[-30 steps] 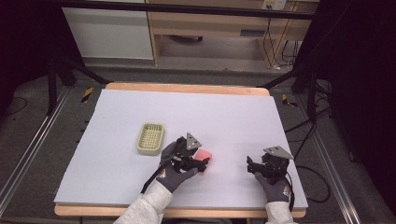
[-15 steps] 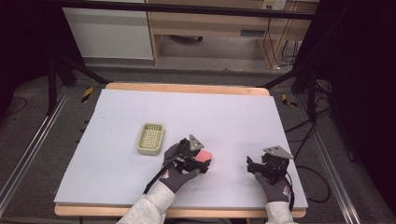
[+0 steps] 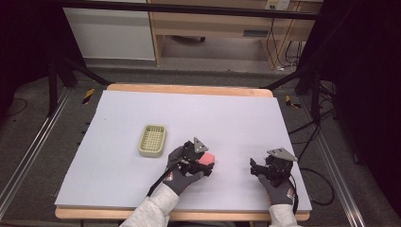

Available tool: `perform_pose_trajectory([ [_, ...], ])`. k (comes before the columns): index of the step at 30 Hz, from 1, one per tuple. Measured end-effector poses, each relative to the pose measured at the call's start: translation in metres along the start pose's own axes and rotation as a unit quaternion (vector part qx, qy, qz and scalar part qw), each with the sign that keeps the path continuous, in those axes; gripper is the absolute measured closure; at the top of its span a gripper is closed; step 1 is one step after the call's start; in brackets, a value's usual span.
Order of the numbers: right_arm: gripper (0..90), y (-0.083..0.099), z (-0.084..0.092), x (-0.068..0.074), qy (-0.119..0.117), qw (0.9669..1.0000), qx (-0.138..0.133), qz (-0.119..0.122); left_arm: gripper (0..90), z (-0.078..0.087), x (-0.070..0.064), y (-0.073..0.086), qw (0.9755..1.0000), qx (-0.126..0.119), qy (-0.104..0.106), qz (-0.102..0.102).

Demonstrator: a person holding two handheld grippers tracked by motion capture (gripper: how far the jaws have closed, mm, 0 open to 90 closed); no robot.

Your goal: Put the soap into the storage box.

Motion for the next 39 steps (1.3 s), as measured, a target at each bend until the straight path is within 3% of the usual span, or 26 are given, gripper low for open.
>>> perform_pose_trajectory([
  [14,6.9,0.001,-0.001,0.000,0.001,1.0000,0.002,0.003,23.5,-0.012,-0.003,0.005,0.9997,0.023,-0.001,-0.001],
  [29,6.9,0.001,-0.001,0.000,0.001,1.0000,0.005,0.003,25.9,-0.019,-0.005,0.008,0.9993,0.036,0.002,0.013],
  [39,6.9,0.001,-0.001,0.000,-0.001,1.0000,0.005,0.003,35.9,-0.015,-0.006,0.010,0.9992,0.040,-0.001,0.004],
])
Point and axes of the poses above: each handheld gripper's, and its own axes: z roughly backward along the jaws, y roughly out of its underside, x roughly to its left, the point moved 7 cm from there along -z, roughly forward along the jaws, and after that the axes turned 12 degrees about -y, right-handed, at the moved point
